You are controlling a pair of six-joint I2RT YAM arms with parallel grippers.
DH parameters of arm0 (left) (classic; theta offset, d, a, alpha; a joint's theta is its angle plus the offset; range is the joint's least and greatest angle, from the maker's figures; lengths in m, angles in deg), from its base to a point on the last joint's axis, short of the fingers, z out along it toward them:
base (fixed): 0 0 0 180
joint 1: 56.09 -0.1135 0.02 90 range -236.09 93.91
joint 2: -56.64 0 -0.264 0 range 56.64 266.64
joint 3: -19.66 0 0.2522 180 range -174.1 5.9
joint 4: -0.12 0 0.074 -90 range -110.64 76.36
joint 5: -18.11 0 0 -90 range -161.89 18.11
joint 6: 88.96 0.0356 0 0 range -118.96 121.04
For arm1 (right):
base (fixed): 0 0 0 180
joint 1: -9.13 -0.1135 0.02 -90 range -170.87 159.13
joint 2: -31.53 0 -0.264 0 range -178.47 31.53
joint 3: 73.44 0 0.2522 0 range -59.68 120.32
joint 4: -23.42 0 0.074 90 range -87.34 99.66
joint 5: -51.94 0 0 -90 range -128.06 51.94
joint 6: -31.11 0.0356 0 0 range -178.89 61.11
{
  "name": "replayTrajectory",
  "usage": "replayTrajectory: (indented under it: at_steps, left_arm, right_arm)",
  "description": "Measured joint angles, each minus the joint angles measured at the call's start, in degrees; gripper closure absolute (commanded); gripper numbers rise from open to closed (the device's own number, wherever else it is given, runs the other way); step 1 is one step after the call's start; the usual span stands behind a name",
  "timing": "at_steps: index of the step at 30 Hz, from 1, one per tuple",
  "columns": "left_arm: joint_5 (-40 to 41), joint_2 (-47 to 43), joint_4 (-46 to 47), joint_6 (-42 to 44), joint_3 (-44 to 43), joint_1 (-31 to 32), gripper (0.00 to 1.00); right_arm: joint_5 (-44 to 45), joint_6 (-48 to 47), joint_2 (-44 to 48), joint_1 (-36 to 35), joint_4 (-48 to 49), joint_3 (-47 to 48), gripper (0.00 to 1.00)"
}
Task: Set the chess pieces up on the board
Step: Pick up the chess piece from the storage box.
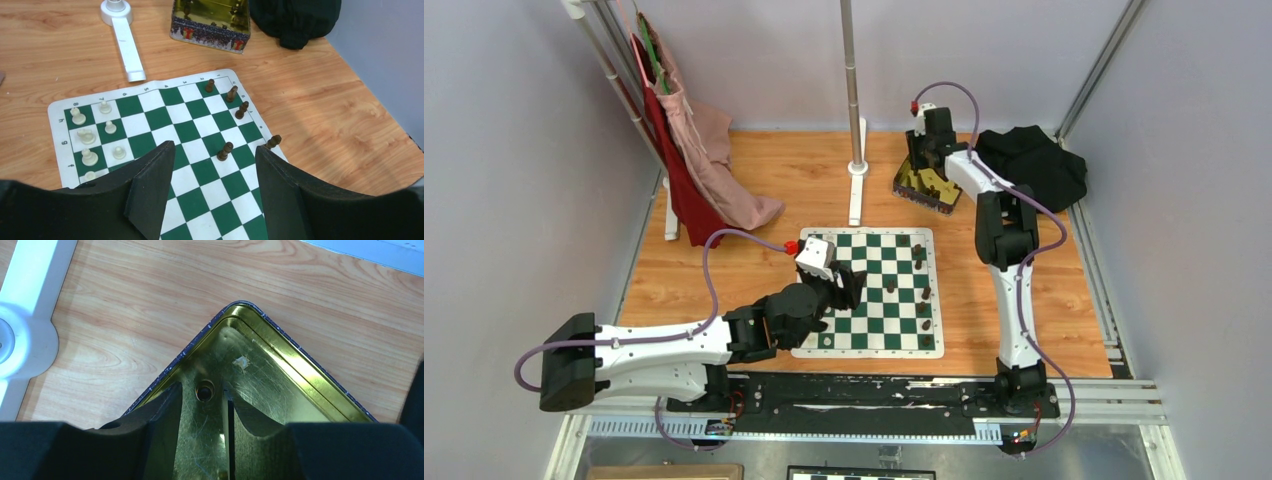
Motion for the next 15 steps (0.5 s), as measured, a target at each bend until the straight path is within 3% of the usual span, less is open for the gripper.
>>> replayTrajectory:
  at_steps: [7, 10, 15]
  left_arm:
    - [-0.22, 0.15, 0.00, -0.50, 0.00, -0.44, 0.34]
    - [-0.33, 0.15, 0.00, -0.63, 0.00, -0.79, 0.34]
    - [-0.50, 0.17, 0.00, -0.79, 0.00, -1.14, 0.34]
  right_arm:
    - [-0.55, -0.09, -2.01, 0.26, -1.38, 2.38, 0.63]
    - [-0.87, -0.13, -2.62, 0.39, -1.84, 3.32, 0.69]
    - [-1.73, -0.20, -3.34, 0.57, -2.40, 3.96, 0.71]
